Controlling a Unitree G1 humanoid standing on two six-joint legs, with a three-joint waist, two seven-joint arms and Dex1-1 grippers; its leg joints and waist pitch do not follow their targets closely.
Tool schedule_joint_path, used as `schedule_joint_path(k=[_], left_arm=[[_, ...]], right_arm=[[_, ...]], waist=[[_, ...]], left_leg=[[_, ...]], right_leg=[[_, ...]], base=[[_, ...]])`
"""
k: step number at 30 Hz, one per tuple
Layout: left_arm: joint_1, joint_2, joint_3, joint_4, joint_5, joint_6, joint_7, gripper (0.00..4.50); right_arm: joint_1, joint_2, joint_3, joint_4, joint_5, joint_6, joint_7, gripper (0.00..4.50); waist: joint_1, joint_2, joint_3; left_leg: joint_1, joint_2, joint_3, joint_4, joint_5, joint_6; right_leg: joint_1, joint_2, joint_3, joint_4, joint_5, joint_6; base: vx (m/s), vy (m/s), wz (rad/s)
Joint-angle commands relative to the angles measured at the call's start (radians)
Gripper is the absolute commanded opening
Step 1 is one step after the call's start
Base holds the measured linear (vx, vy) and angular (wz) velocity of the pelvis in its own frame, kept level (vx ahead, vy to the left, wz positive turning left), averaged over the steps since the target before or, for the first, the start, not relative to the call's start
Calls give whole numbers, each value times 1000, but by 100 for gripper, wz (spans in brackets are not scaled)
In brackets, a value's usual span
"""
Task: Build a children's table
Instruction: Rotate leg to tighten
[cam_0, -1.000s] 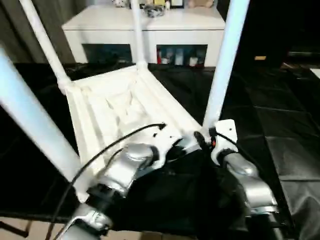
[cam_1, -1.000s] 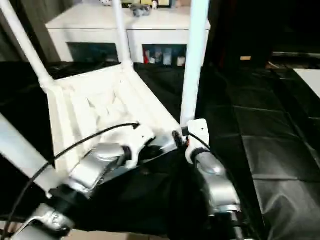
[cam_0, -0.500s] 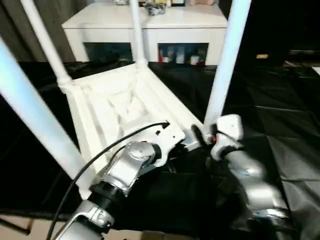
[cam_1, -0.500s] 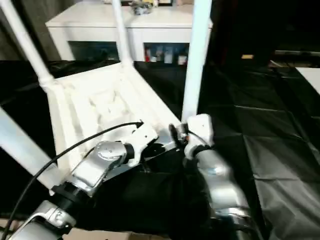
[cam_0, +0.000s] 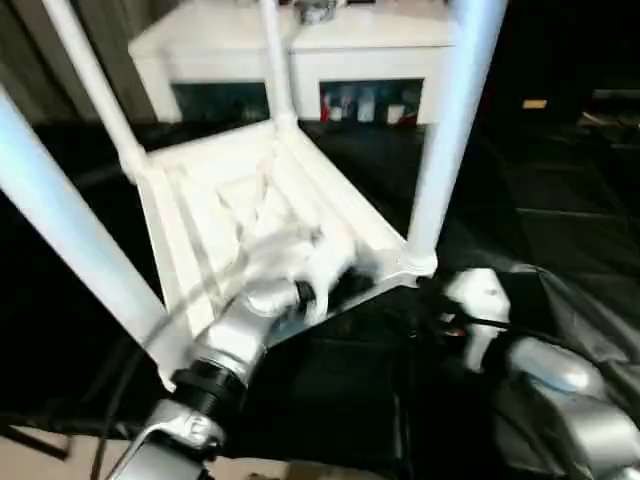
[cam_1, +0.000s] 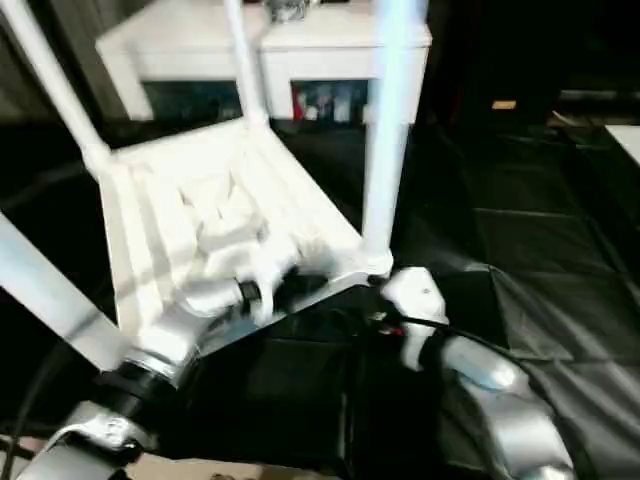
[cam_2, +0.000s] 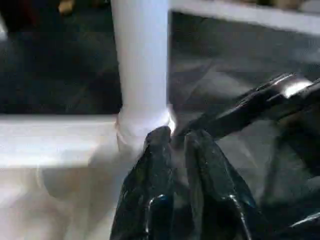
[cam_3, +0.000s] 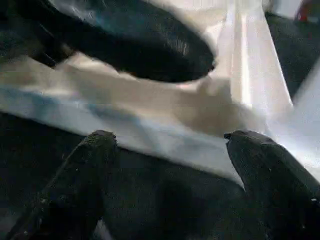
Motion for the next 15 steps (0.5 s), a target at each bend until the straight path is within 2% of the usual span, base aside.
schedule_joint_path(k=[1,2,3,4,5,6,7,8,9,10,12,13,14,15], left_arm=[[46,48,-5,-92,-41,90,-64,99],[53,59,-6,-117,-51,114,-79,104],[69,87,-19,-163,-69,148,-112,120],[87,122,-36,-213,-84,181,-145,132],[113,165,-60,-282,-97,226,-167,138],[121,177,-67,-302,-101,239,-172,138],[132,192,-78,-334,-102,264,-170,151],[147,206,-87,-384,-113,308,-161,165],[155,203,-90,-407,-114,321,-148,165],[159,200,-91,-416,-113,324,-140,165],[165,190,-101,-423,-108,325,-129,165],[170,175,-115,-438,-104,333,-118,165],[173,166,-124,-448,-104,330,-117,165],[176,160,-131,-457,-105,327,-116,165]], right_arm=[[-36,16,26,71,-22,-4,-1,391],[-46,21,31,87,-25,-4,1,391],[-60,28,39,114,-31,-7,8,391],[-77,32,52,143,-41,-12,18,391],[-108,36,67,199,-65,-20,14,391],[-119,37,70,218,-72,-23,11,391],[-142,40,71,256,-86,-19,-4,391],[-181,46,66,323,-107,-26,-37,391],[-219,54,50,387,-119,-23,-79,391],[-239,58,42,419,-125,-20,-100,391],[-273,64,31,476,-143,-47,-144,391],[-316,73,18,547,-161,-61,-203,391],[-342,79,11,592,-173,-81,-245,391],[-363,84,6,629,-183,-99,-279,391]], waist=[[1,-32,-56],[0,-25,-57],[3,-25,-62],[3,-25,-62],[1,-27,-58],[1,-27,-58],[-2,-26,-61],[-1,-25,-59],[-4,-28,-58],[-4,-27,-54],[-3,-31,-50],[-3,-30,-49],[-7,-33,-46],[-5,-31,-49]], left_leg=[[12,42,-9,-74,-285,61],[6,41,-10,-75,-251,64],[11,42,-9,-70,-225,65],[11,42,-9,-70,-225,65],[7,41,-6,-67,-202,74],[7,41,-6,-67,-202,74],[7,41,-9,-65,-193,66],[14,40,-3,-63,-197,64],[13,40,-4,-63,-204,61],[15,39,-3,-66,-231,49],[22,36,0,-66,-297,18],[24,37,-1,-67,-311,9],[21,34,-2,-69,-333,-1],[23,35,-4,-68,-339,-8]], right_leg=[[37,-39,23,-64,-351,-184],[42,-39,24,-58,-309,-199],[42,-38,24,-50,-264,-211],[42,-38,24,-50,-264,-211],[40,-32,27,-44,-215,-226],[40,-32,27,-44,-215,-226],[46,-32,24,-29,-178,-244],[41,-32,27,-33,-173,-251],[43,-33,27,-34,-180,-255],[43,-33,26,-38,-220,-256],[38,-32,29,-50,-319,-224],[35,-33,29,-51,-340,-219],[37,-32,28,-55,-380,-203],[36,-34,27,-55,-395,-197]], base=[[0,0,0],[0,0,0],[0,0,0],[0,0,0],[0,0,0],[0,0,0],[0,0,0],[0,0,0],[0,0,0],[0,0,0],[0,0,0],[0,0,0],[0,0,0],[0,0,0]])
